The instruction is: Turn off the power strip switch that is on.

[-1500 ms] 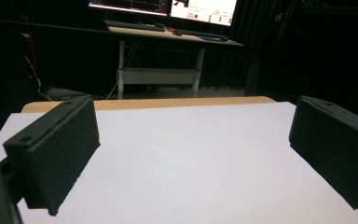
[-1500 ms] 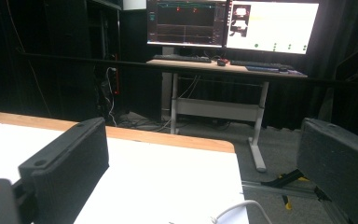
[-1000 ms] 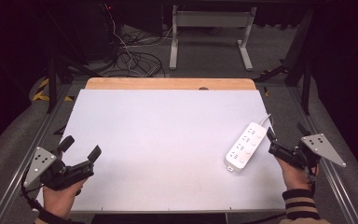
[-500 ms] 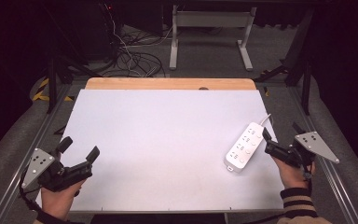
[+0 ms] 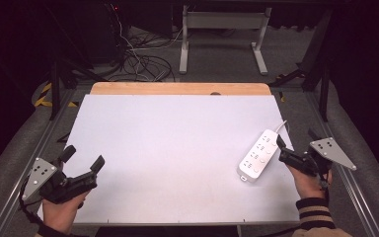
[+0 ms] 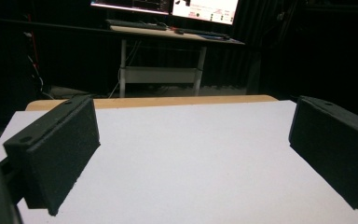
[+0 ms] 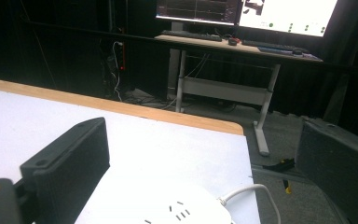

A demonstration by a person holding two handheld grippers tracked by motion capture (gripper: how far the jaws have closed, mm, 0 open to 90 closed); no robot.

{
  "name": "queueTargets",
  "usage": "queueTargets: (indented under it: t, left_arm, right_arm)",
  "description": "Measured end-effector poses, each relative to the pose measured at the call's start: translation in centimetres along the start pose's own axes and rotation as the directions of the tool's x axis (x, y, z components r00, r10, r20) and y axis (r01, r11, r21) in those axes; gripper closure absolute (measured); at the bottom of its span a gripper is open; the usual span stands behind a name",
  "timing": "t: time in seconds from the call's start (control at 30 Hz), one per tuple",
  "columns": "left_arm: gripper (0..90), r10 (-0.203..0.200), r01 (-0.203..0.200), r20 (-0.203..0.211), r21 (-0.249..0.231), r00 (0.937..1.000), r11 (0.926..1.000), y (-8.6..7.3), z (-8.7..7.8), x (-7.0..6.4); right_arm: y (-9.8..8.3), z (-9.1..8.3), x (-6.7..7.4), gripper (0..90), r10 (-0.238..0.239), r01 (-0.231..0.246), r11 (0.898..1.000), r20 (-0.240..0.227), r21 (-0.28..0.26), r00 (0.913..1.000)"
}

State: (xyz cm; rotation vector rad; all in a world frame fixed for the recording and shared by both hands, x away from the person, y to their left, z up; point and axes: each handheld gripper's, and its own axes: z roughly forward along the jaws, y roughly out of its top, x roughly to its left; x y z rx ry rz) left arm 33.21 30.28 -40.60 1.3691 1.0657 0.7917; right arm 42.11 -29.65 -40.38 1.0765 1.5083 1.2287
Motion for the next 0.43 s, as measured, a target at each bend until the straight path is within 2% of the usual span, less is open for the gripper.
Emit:
queueTargets:
  t: [0.43]
  left_arm:
    - [2.3, -0.004, 0.004, -0.009, -0.001, 1.0000, 1.0000, -0.02, -0.20, 0.16]
  right_arm:
    - [0.11, 0.40, 0.32, 3.3, -0.011, 0.011, 1.000, -0.010, 0.005, 0.9999]
